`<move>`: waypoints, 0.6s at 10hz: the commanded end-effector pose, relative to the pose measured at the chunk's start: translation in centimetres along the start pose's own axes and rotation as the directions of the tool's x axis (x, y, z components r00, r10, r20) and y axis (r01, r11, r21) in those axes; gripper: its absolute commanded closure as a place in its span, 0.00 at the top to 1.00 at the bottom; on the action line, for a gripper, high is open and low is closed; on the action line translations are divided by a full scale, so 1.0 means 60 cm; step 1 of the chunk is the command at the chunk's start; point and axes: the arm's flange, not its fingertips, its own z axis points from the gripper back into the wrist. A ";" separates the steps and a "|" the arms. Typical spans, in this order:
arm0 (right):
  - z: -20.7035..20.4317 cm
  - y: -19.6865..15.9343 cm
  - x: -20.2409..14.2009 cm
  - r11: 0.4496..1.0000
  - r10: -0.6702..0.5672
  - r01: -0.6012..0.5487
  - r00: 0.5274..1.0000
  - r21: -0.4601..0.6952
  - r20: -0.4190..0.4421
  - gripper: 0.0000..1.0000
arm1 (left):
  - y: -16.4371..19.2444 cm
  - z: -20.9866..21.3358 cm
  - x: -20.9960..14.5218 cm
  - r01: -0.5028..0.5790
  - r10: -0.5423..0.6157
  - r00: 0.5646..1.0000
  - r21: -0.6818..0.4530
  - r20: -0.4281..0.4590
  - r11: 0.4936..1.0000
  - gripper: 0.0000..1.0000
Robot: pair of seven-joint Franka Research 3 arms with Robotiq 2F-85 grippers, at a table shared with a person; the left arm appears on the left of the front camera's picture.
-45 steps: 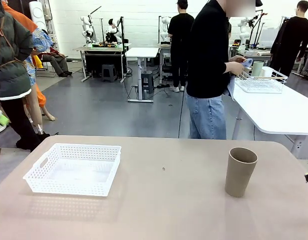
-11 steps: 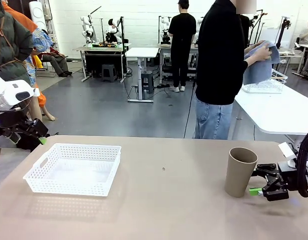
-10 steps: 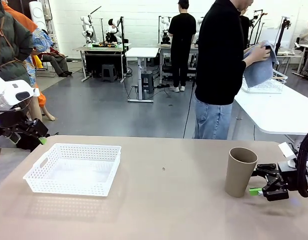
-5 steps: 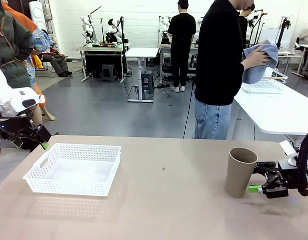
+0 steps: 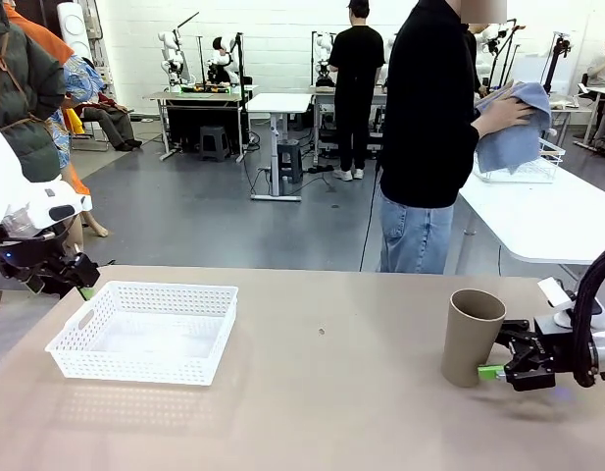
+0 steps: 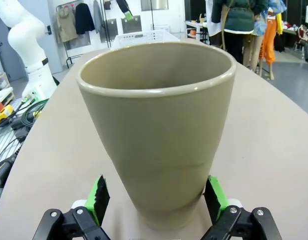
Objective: Clean and organize the cups into the basket.
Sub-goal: Pick up the Organizing basket and move it to the center of the table, then pick up the Reusable plastic cup from the right side of the table and place it inside the Organizing basket.
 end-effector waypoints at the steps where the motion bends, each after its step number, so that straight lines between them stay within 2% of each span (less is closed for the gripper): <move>1: -0.030 -0.014 -0.005 1.000 -0.002 0.002 1.000 -0.007 0.009 1.00 | 0.004 -0.018 -0.011 -0.014 0.014 1.000 0.037 0.002 0.999 1.00; 6: -0.062 -0.018 0.002 1.000 0.013 -0.013 1.000 0.011 0.028 1.00 | -0.005 -0.072 -0.020 0.004 -0.001 0.996 0.033 -0.088 0.999 1.00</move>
